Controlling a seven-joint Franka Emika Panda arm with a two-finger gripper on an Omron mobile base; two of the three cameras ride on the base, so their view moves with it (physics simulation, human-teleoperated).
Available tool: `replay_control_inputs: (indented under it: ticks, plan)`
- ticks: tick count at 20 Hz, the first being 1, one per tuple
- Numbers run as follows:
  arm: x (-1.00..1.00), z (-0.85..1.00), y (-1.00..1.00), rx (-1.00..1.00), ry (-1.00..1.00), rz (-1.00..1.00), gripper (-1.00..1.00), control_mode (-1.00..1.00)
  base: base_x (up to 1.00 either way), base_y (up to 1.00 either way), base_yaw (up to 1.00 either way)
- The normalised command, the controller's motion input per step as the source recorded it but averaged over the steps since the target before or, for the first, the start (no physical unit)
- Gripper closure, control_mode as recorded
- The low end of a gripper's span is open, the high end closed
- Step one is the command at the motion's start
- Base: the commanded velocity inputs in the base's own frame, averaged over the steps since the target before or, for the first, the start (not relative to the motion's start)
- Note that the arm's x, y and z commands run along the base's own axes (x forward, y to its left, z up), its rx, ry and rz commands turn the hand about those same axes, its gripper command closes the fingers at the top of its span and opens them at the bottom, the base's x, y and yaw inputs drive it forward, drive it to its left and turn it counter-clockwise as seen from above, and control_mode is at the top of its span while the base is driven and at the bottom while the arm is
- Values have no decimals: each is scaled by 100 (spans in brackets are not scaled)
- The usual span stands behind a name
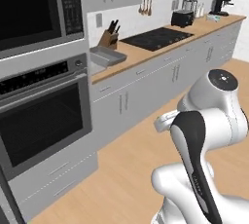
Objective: Place one lemon wedge and one chicken drumstick in each tupperware on the nearby counter, to pack two identical lunches.
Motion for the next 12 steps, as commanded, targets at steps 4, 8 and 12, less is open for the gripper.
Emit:
replay_control_inputs:
  ticks: [4,8,12]
  plan:
    - [0,0,0,0,0,0,100,100,100,-1,14]
    - [0,0,0,0,0,0,100,100,100,0,20]
    - [0,0,0,0,0,0,100,100,100,-46,16]
